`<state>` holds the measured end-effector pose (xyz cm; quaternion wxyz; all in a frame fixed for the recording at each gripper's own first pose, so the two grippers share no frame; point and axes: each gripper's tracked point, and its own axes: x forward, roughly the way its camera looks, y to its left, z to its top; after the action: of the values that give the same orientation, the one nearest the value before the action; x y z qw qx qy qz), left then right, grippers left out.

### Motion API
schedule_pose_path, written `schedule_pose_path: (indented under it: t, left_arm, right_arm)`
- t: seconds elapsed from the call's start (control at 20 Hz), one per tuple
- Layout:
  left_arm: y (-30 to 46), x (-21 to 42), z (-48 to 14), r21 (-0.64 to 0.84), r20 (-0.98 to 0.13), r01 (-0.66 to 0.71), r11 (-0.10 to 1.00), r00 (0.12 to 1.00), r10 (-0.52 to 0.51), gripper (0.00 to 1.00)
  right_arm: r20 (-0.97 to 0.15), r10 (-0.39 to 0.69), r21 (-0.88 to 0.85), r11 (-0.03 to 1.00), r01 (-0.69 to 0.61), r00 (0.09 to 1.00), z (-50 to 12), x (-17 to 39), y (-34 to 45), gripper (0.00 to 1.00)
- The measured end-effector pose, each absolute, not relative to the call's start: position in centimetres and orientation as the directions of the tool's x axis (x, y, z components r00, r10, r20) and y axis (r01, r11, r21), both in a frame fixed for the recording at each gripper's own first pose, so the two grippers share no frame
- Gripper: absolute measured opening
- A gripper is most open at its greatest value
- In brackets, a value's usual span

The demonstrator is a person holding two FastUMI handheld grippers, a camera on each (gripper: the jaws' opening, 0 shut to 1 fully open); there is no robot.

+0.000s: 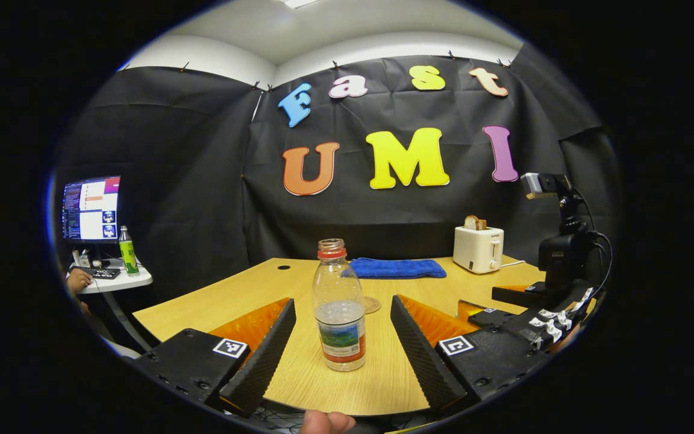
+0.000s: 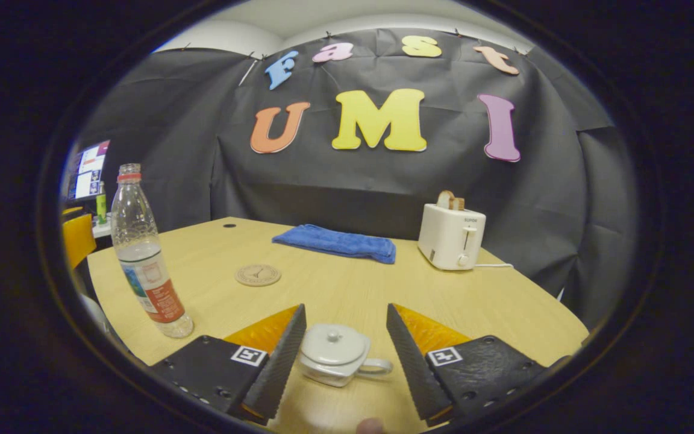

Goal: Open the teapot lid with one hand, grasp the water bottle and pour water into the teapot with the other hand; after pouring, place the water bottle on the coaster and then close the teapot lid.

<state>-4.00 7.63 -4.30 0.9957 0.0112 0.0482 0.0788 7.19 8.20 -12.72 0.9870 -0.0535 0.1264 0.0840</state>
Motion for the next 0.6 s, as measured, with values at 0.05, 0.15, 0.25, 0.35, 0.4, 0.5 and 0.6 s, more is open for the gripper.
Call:
schedule_pose_path:
  t: [0.05, 0.15, 0.25, 0.35, 0.4, 0.5, 0.6]
  left_arm:
    - [8.0, -4.0, -4.5, 0.026, -0.099, -0.159, 0.987, 0.982, 0.161, 0.99]
    - [8.5, -3.9, -5.0, 0.022, -0.113, -0.16, 0.987, 0.98, 0.161, 0.99]
    - [8.9, -3.8, -5.3, 0.016, -0.121, -0.161, 0.987, 0.979, 0.162, 0.99]
    - [9.4, -3.9, -5.7, 0.006, -0.127, -0.162, 0.987, 0.979, 0.161, 0.99]
    - [9.6, -3.8, -5.8, -0.002, -0.129, -0.16, 0.987, 0.979, 0.159, 0.99]
    - [9.7, -3.5, -6.2, -0.021, -0.135, -0.151, 0.988, 0.98, 0.147, 0.99]
    - [9.5, -3.3, -6.6, -0.035, -0.146, -0.13, 0.991, 0.982, 0.123, 0.99]
  right_arm:
    - [-0.263, 0.156, -0.092, 0.978, -0.186, 0.952, -12.8, 7.3, 8.4, 0.76]
    - [-0.265, 0.168, -0.099, 0.975, -0.2, 0.949, -13.0, 7.4, 9.0, 0.58]
    - [-0.267, 0.159, -0.115, 0.974, -0.196, 0.95, -13.1, 7.4, 9.2, 0.45]
    - [-0.255, 0.137, -0.116, 0.978, -0.172, 0.957, -12.9, 7.4, 8.7, 0.15]
    - [-0.264, 0.143, -0.096, 0.98, -0.174, 0.954, -13.2, 7.5, 8.7, 0.1]
    - [-0.268, 0.159, -0.077, 0.98, -0.185, 0.95, -13.2, 7.5, 8.9, 0.06]
    - [-0.275, 0.165, -0.083, 0.977, -0.195, 0.947, -13.2, 7.6, 8.9, 0.0]
